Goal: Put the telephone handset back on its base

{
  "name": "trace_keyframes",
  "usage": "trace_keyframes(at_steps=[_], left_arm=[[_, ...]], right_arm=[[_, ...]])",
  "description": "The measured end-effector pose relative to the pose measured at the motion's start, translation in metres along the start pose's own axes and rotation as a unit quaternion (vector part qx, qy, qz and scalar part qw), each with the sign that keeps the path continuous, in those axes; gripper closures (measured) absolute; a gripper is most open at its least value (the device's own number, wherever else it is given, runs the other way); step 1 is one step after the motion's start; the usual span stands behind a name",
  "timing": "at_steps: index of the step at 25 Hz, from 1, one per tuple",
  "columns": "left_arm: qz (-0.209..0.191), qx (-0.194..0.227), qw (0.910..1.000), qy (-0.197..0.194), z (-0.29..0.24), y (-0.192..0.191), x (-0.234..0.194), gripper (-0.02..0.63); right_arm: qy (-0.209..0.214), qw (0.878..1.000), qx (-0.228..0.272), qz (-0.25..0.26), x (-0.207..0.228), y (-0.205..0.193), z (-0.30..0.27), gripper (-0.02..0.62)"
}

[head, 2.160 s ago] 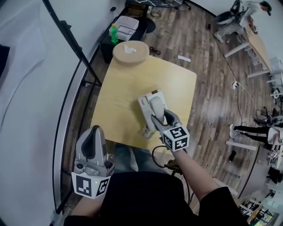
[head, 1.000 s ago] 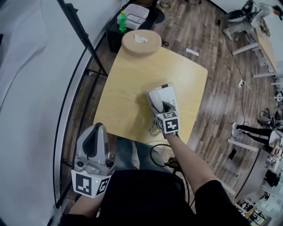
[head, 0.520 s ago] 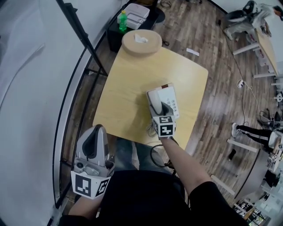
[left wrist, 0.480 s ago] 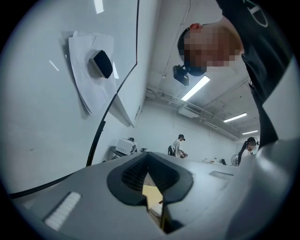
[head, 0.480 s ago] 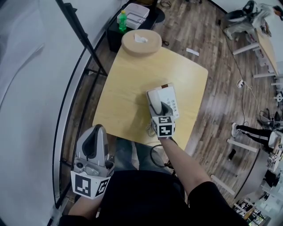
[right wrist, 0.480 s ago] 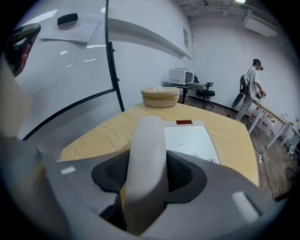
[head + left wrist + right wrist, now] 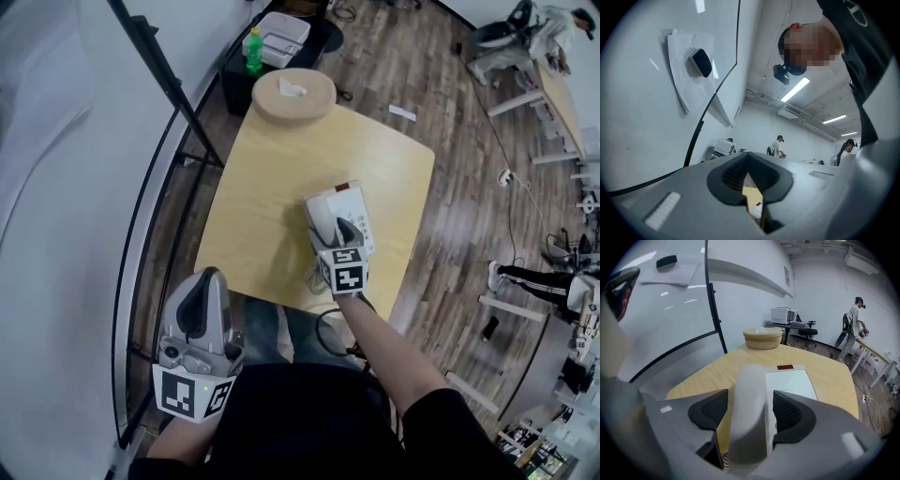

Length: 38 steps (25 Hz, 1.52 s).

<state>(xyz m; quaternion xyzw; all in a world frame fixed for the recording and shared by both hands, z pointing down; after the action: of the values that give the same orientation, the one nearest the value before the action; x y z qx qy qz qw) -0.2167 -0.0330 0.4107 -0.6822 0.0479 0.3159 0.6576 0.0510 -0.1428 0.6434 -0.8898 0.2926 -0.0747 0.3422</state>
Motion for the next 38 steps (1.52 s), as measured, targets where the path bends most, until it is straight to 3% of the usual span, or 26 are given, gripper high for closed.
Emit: trace_keyframes(at_steps=[9, 13, 16, 19, 26, 30, 33, 38], left_arm=[[-0.008, 0.017, 0.9995, -0.026, -0.019, 0.012, 0.014, 0.606], [-0.019, 0.027, 0.9984, -0.045, -0.033, 0.023, 0.030, 0.606], [-0.032, 0.035, 0.9970, -0.060, -0.043, 0.034, 0.047, 0.606], [-0.050, 0.041, 0.9949, -0.078, -0.054, 0.042, 0.064, 0.606], [-0.081, 0.037, 0.9909, -0.100, -0.076, 0.047, 0.092, 0.606], [-0.090, 0.028, 0.9888, -0.116, -0.086, 0.047, 0.102, 0.606], [-0.094, 0.029, 0.9876, -0.122, -0.090, 0.048, 0.108, 0.606], [-0.086, 0.027, 0.9879, -0.126, -0.092, 0.045, 0.114, 0.606]], right_arm=[[0.009, 0.996, 0.094, 0.005, 0.038, 0.052, 0.090, 0.297], [-0.008, 0.986, 0.160, 0.050, 0.044, 0.084, 0.167, 0.467], [-0.027, 0.975, 0.211, 0.060, 0.044, 0.099, 0.221, 0.521], [-0.049, 0.965, 0.256, 0.034, 0.047, 0.107, 0.260, 0.568], [-0.145, 0.931, 0.330, 0.061, 0.057, 0.111, 0.309, 0.586], [-0.195, 0.911, 0.359, 0.049, 0.057, 0.101, 0.325, 0.586], [-0.202, 0.904, 0.373, 0.047, 0.056, 0.091, 0.329, 0.586], [-0.213, 0.903, 0.373, 0.030, 0.062, 0.080, 0.335, 0.588]])
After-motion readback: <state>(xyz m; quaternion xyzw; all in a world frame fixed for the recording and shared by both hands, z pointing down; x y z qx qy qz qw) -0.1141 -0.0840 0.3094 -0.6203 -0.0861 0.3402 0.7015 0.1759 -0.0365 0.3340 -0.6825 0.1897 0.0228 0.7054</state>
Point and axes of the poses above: the fingertips, and each gripper's own axes: z backward along the fingers, x to its right, y out of its top, the point moved 9 cm from there along z, backward along the fingers, and after that the axes turned 13 degrees about z, right-handed, at the moved point
